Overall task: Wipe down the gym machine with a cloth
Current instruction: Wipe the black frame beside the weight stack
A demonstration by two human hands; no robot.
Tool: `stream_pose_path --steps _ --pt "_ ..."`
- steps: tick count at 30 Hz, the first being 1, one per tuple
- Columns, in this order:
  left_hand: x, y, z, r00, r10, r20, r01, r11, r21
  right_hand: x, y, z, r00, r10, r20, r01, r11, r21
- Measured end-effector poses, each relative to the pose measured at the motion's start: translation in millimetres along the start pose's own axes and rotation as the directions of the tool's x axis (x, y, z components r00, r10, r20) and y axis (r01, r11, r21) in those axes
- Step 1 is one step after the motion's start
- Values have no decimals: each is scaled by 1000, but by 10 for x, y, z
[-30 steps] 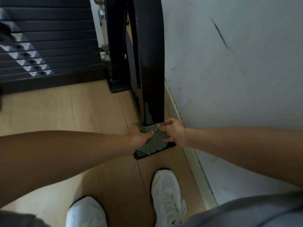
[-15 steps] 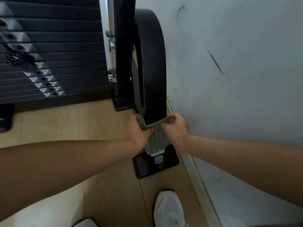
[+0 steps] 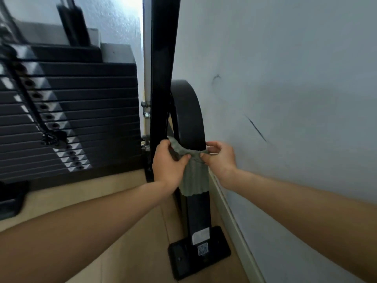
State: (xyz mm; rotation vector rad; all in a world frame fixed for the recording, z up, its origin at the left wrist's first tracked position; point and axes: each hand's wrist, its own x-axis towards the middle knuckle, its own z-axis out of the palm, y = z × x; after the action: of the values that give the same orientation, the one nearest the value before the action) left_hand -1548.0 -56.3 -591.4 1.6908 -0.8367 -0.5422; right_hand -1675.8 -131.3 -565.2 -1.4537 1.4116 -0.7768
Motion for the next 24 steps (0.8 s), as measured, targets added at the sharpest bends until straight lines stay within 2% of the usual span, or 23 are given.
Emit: stream_pose_path --steps 5,10,13,15,17,20,22,24 --pt "243 200 -38 997 58 -44 -59 998 -27 173 -311 21 992 -118 -49 118 993 -16" --pt "452 370 -149 992 123 -26 -124 991 -49 310 -662 13 968 -226 -107 225 974 -24" --pt "549 542 -264 992 126 13 -122 980 -159 372 -902 -11 941 -319 -114 317 948 -34" --pt "585 664 -356 991 123 45 -108 961 -255 348 -1070 -44 939 -345 -12 345 938 36" --pt "589 791 -465 990 100 101 -62 942 -329 269 -1225 -74 926 -343 157 322 935 148" --pt "585 947 -645 972 34 232 72 898 -433 147 -1377 -70 877 -340 339 282 937 208" --pt "587 1014 -767 939 5 343 166 869 -467 91 -1435 -44 847 -326 420 255 942 217" --pt "619 992 -868 923 23 384 158 887 -434 58 -1482 -12 808 -297 509 208 952 226"
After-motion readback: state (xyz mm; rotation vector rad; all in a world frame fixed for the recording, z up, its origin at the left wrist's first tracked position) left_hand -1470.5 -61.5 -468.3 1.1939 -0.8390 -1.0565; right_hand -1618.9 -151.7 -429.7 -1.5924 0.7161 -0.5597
